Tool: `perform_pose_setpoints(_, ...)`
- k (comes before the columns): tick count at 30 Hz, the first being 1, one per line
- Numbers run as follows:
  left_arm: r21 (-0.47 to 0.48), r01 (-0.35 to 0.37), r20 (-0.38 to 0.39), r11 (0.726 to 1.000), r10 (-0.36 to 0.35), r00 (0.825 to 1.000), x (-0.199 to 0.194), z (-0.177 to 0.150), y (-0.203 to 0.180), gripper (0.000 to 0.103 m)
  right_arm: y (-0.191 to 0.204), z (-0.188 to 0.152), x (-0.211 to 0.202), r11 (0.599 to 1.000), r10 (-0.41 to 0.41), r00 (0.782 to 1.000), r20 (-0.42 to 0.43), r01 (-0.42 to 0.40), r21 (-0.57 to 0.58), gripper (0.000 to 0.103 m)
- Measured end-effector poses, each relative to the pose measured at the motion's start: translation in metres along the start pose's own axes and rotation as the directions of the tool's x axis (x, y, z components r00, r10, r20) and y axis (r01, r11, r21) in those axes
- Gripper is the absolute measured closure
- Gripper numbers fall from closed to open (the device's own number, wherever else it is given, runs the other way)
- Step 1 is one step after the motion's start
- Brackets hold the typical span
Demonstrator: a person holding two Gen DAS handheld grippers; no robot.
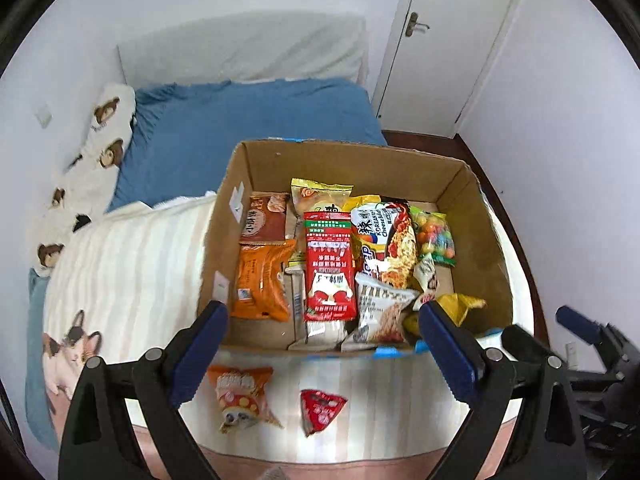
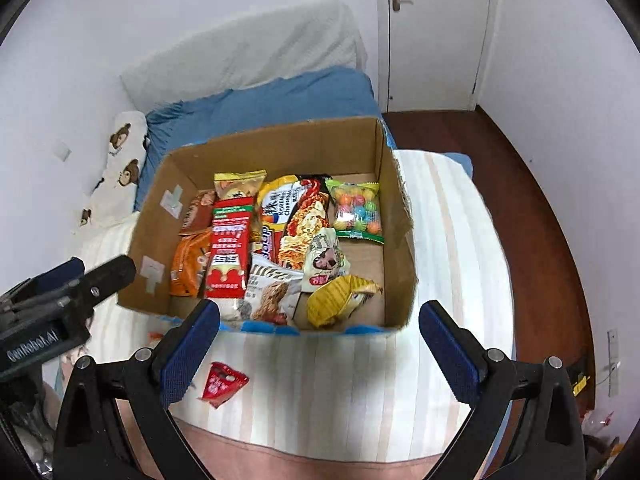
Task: Organize snacks
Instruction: 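Move both open tools back toward the snacks left on the sheet, then grasp the orange CUICUIJIAO bag with left tool while right tool grasps the red candy bag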
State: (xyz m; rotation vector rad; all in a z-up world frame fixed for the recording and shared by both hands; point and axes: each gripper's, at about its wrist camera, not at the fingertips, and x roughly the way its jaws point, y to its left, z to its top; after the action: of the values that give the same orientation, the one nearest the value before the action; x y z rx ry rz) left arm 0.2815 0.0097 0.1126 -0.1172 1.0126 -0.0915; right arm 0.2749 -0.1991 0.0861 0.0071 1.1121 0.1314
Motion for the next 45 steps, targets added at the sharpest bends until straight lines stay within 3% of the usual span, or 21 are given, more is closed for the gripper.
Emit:
perform_pose_setpoints(15, 0.052, -0.046, 0.156, 0.998, 0.038, 0.987, -0.074, -0.039, -0.012, 0.006, -0.009, -0.043, -0.084, 1.000, 0.015, 0.989, 0.144, -0.019, 0.023, 0.001)
perform_pose_setpoints(30, 0.061, -0.053, 0.195, 0.997, 0.040, 0.980, -0.088, -0.057, -0.019, 0.006, -0.007, -0.052, -0.114, 0.999, 0.035, 0.980, 0.196, -0.041, 0.029, 0.001)
perform_pose_setpoints(34, 0.025, -0.075, 0.166, 0.997, 0.070, 0.984, -0.075, -0.060, -0.004, 0.006, -0.006, -0.055, -0.093, 0.993, 0.092, 0.985, 0.147, -0.102, 0.060, 0.001)
perform_pose_setpoints(38, -0.028, -0.121, 0.091, 0.992, 0.123, 0.988, -0.048, -0.071, 0.028, 0.006, 0.012, -0.072, -0.031, 0.972, 0.217, 0.976, -0.016, -0.215, 0.096, 0.001)
perform_pose_setpoints(41, -0.062, -0.192, -0.020, 0.979, 0.192, 0.981, -0.009, -0.085, 0.063, 0.006, 0.033, -0.089, 0.030, 0.955, 0.284, 0.948, -0.142, -0.267, 0.128, 0.001)
perform_pose_setpoints(45, -0.135, -0.222, -0.159, 0.966, 0.200, 0.967, 0.035, -0.099, 0.102, 0.006, 0.052, -0.107, 0.104, 0.934, 0.337, 0.903, -0.265, -0.285, 0.215, 0.001)
